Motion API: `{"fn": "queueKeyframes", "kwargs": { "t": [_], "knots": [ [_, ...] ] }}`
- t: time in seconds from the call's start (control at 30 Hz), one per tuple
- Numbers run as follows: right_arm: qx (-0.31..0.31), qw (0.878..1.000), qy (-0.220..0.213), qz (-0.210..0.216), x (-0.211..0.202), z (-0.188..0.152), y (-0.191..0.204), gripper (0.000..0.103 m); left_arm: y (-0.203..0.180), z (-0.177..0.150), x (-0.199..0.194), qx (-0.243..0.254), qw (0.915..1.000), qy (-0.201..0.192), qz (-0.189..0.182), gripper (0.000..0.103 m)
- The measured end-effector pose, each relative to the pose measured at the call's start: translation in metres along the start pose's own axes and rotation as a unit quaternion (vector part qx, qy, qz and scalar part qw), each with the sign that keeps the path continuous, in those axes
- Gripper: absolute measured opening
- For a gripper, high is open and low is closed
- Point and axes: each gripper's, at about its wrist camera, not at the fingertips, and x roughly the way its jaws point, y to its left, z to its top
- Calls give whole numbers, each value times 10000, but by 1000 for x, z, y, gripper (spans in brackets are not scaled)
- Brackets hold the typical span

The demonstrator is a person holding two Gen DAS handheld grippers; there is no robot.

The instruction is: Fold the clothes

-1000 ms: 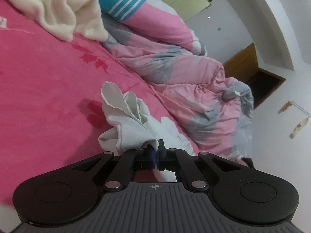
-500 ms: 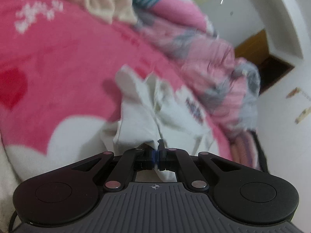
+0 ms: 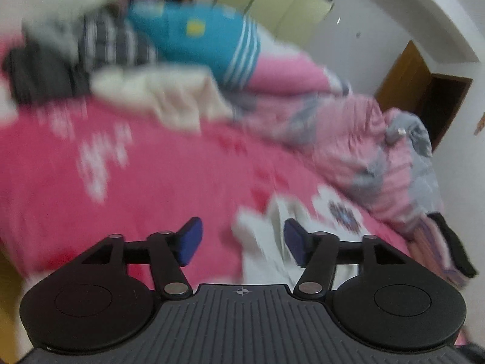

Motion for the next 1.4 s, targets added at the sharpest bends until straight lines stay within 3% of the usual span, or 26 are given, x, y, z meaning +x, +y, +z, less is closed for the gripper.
{"fn": "queueKeyframes", "kwargs": {
  "t": [0.07,0.23,0.37,0.47,0.57,0.8,0.97,1.03,1.07,1.1,1.23,1.4],
  "knots": [
    [-370,9992,-161,72,0,6,16,43,-7,12,-3,261,9993,-268,44,69],
    [-1459,9886,-146,333,28,7,71,43,-29,14,19,625,9979,-142,-16,69],
    [-2697,9613,191,537,69,-11,129,43,-45,-6,48,947,9954,138,-106,69],
    [-3738,9236,472,710,103,-42,171,44,-54,-21,69,1430,9894,200,130,69],
    [-4697,8753,748,870,137,-81,204,45,-55,-29,89,1664,9851,306,314,69],
    [-6566,7337,1316,1149,208,-170,263,45,-38,-26,124,1336,9891,495,380,66],
    [-7034,6892,1387,1049,228,-196,262,43,-23,-27,135,1096,9924,495,276,66],
    [-7213,6705,1413,1008,235,-206,262,36,-19,-28,137,1044,9931,485,216,66],
    [-7232,6684,1422,1003,238,-207,263,31,-17,-29,138,1016,9935,481,175,66],
    [-7134,6783,1429,1024,239,-202,264,21,-15,-30,139,982,9940,472,127,66],
    [-6352,7508,1406,1143,244,-167,272,10,-13,-32,140,965,9945,402,8,66],
    [-5356,8310,1162,951,263,-119,272,3,-15,-36,144,1029,9938,402,-74,66]
  ]
}}
